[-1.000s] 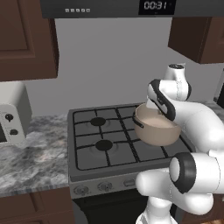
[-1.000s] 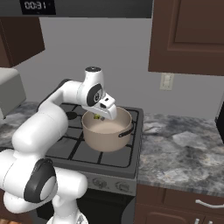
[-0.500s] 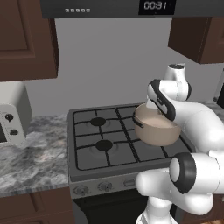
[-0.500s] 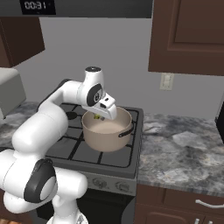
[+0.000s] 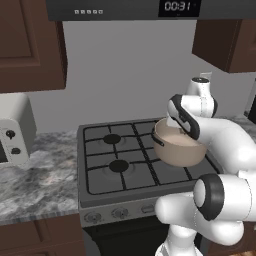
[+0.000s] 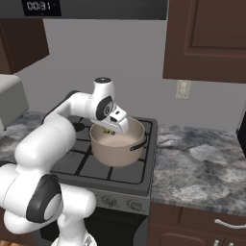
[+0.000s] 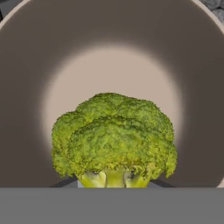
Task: Turn on the burner for the pot on the stove. Wait thirty seconds for the pot to heat up. Then add the broccoli to the pot.
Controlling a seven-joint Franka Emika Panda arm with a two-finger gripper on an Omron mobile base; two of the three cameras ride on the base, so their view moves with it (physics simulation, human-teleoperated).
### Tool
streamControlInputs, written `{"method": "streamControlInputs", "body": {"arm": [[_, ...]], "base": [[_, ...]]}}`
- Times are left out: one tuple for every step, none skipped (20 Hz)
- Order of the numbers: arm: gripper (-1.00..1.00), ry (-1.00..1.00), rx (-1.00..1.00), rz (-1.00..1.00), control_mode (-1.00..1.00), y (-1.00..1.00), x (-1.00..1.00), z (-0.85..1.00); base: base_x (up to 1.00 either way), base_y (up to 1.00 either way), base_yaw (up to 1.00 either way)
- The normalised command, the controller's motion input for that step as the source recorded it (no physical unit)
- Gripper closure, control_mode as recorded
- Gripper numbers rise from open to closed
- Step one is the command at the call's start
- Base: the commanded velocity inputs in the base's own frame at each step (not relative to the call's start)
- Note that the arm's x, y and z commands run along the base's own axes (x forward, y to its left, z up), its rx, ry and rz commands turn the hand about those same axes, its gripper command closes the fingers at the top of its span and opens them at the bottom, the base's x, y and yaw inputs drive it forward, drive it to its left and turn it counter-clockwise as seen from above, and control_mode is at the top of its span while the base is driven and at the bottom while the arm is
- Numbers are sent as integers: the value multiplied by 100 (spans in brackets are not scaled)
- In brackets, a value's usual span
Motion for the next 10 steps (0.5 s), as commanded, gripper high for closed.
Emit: {"method": "streamControlInputs", "body": {"arm": [[100,0,0,0,-100,-1,10,-36],[100,0,-1,0,-100,0,13,-39],[100,0,-1,0,-100,0,13,-36],[100,0,-1,0,-100,-1,19,-31],[100,0,0,0,-100,-3,19,-27],[100,0,0,0,-100,-6,17,-24],[100,0,0,0,-100,-6,12,-23],[100,0,0,0,-100,-6,10,-24],[100,0,0,0,-100,-4,9,-24],[100,0,0,0,-100,-4,11,-23]], "base": [[0,0,0],[0,0,0],[0,0,0],[0,0,0],[0,0,0],[0,0,0],[0,0,0],[0,0,0],[0,0,0],[0,0,0]]}}
